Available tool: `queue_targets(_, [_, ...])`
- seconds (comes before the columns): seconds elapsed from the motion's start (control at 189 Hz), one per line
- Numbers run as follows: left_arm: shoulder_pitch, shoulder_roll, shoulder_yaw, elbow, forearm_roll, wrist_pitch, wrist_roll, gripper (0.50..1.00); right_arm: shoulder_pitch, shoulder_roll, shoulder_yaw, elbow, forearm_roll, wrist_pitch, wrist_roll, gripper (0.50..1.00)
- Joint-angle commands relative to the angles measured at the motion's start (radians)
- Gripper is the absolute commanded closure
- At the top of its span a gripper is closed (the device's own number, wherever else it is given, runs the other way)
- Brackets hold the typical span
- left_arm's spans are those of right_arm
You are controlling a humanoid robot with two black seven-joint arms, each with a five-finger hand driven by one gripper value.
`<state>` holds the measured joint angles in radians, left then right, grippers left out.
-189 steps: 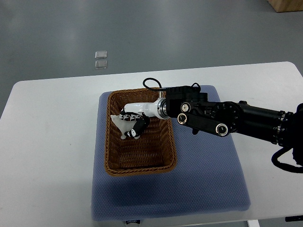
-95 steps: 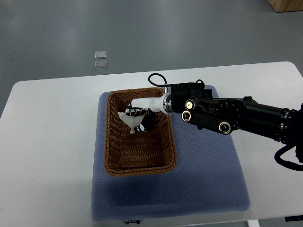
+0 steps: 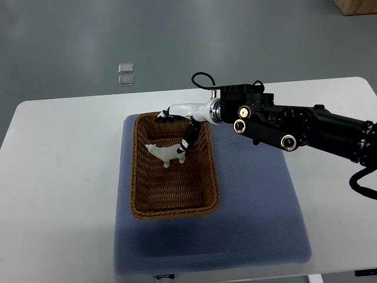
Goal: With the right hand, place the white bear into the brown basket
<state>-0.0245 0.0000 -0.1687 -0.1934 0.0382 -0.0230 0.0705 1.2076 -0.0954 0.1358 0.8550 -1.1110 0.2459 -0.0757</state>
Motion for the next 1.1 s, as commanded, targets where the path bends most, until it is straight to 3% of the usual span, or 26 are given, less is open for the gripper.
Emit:
queue_targets(0.0, [0.0,0.0,0.001,-0.001,0.0,0.0,0.0,0.5,0.007,-0.049,0.077,0.004,0.013,0.001,0.008,0.605])
queue_targets(0.1, [0.0,0.0,0.0,-0.001,0.0,0.0,0.0,0.5,-0.02,-0.095,0.197,0.004,0.056,-0.001,0.011,0.605])
queue_targets(0.248, [0.0,0.0,0.0,-0.003,0.002,0.0,0.0,0.5,-0.171,-0.135,0.469,0.004,0.209,-0.008,0.025,0.605])
queue_targets(0.423, [0.0,0.0,0.0,-0.003,0.003,0.0,0.0,0.5,-0.353,-0.102,0.801,-0.004,0.376,-0.016,0.086,0.603])
queue_targets(0.523, [0.0,0.0,0.0,-0.003,0.002,0.0,0.0,0.5,-0.419,-0.014,0.946,-0.025,0.497,-0.057,0.122,0.587])
queue_targets(0.692, [0.0,0.0,0.0,-0.003,0.002,-0.002,0.0,0.5,-0.462,0.034,1.013,-0.126,0.687,-0.109,0.191,0.581])
queue_targets(0.84, [0.0,0.0,0.0,-0.003,0.002,0.0,0.0,0.5,-0.461,0.068,1.016,-0.226,0.913,-0.108,0.202,0.576])
queue_targets(1.094, [0.0,0.0,0.002,-0.003,0.003,0.0,0.0,0.5,-0.481,0.068,1.016,-0.238,1.106,-0.086,0.241,0.576])
